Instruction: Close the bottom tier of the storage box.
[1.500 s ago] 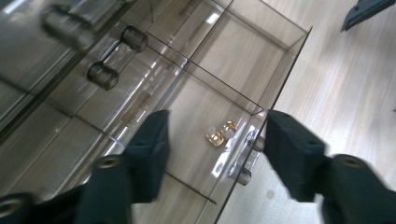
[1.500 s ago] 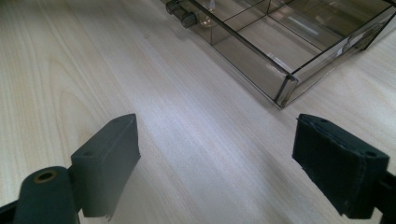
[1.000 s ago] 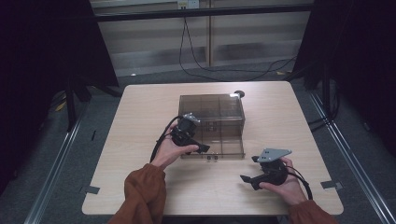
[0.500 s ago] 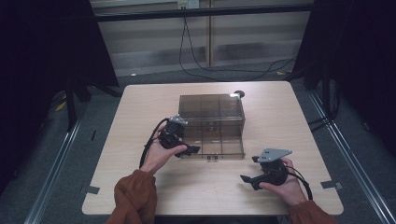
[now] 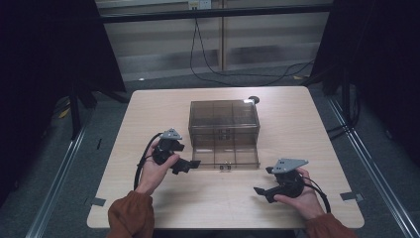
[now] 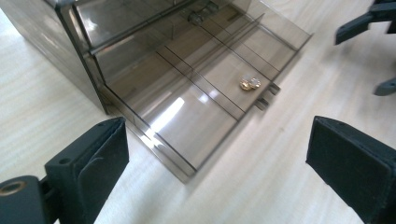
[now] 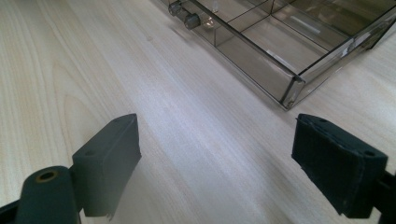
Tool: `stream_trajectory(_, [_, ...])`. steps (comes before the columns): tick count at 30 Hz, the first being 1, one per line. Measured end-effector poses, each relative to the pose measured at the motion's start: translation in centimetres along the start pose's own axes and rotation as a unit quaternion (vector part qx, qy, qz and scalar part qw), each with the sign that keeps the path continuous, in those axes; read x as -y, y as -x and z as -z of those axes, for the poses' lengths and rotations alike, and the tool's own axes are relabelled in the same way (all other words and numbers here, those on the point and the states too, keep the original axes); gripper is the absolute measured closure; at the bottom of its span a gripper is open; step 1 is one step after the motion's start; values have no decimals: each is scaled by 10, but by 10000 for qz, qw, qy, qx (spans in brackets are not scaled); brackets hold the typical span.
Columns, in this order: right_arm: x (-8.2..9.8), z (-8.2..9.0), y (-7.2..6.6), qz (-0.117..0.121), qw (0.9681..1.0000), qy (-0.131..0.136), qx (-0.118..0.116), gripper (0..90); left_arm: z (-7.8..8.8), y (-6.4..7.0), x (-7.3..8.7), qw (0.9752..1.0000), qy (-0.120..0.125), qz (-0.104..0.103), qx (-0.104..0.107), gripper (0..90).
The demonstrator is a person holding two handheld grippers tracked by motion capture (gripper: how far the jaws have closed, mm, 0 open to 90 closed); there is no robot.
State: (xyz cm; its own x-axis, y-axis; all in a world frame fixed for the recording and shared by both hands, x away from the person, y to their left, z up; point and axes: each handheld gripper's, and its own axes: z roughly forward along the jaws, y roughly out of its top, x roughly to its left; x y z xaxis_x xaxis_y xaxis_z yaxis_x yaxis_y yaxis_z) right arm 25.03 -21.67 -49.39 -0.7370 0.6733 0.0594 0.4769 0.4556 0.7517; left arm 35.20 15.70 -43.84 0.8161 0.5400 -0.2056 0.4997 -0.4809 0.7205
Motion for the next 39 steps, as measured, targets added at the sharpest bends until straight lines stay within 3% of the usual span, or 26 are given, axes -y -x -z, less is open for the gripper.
stream_trajectory(4, [-1, -1, -2, 3, 10000, 37, -35, 157, 7, 3, 8, 10000, -18, -34, 20, 57])
stream_trajectory(9, [-3, -4, -4, 7, 9999, 0, -142, 199, 12, 5, 22, 9997, 52, 26, -216, 68])
stream_trajectory(12, [-4, -5, -6, -24, 9998, 19, -171, 227, 15, 6, 27, 9997, 110, 96, -177, 69])
stream_trajectory(17, [-7, -8, -7, -55, 9995, 12, -300, 305, 23, 12, 33, 9996, 118, -15, -248, 68])
stream_trajectory(19, [-8, -10, -9, -48, 9994, -1, -348, 315, 25, 13, 36, 9997, 150, 85, -179, 66])
stream_trajectory(22, [-13, -13, -11, -2, 9990, 29, -439, 345, 31, 14, 38, 9992, 155, 69, -366, 67])
stream_trajectory(27, [-21, -18, -15, 57, 9987, -4, -510, 379, 40, 15, 45, 9989, 206, 56, -427, 67])
stream_trajectory(31, [-25, -23, -18, 117, 9979, -51, -642, 415, 46, 14, 52, 9990, 222, 163, -363, 66])
stream_trajectory(33, [-27, -25, -19, 117, 9977, -78, -661, 436, 51, 15, 54, 9982, 218, 262, -486, 66])
stream_trajectory(36, [-30, -29, -20, 106, 9977, -128, -650, 472, 58, 17, 59, 9981, 398, 338, -323, 61])
stream_trajectory(39, [-34, -33, -20, 149, 9974, -133, -693, 507, 62, 20, 63, 9981, 359, 212, -459, 62])
